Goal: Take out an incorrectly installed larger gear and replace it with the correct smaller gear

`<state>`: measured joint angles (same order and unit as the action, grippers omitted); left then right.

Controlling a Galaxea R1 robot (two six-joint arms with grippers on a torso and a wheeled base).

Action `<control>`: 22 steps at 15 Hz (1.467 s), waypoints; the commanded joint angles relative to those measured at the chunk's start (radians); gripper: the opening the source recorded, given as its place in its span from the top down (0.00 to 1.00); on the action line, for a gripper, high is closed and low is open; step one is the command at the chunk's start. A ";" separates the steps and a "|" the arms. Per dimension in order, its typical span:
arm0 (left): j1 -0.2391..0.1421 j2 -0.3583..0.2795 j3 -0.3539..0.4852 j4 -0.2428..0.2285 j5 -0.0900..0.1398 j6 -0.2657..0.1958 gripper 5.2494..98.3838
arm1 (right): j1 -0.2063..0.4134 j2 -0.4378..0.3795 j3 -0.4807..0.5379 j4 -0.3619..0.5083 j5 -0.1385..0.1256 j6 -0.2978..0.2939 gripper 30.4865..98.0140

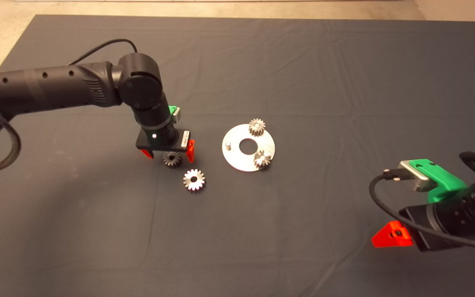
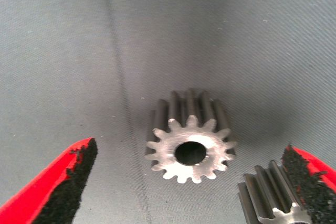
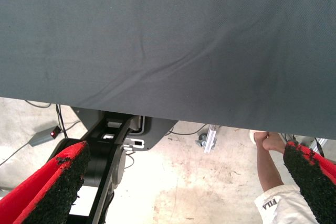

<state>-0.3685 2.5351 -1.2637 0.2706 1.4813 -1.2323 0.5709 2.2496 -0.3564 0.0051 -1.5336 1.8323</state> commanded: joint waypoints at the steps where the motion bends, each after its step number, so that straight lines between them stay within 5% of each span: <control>1: -0.003 0.000 -0.005 0.007 0.005 0.005 0.09 | 0.012 -0.001 0.005 -0.004 -0.124 0.002 0.01; 22: 0.003 -0.003 -0.012 0.025 -0.026 0.010 0.25 | 0.012 0.001 0.004 -0.005 -0.124 0.002 0.01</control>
<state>-0.3574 2.5347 -1.2849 0.2857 1.4609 -1.2177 0.5709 2.2496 -0.3564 0.0051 -1.5336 1.8323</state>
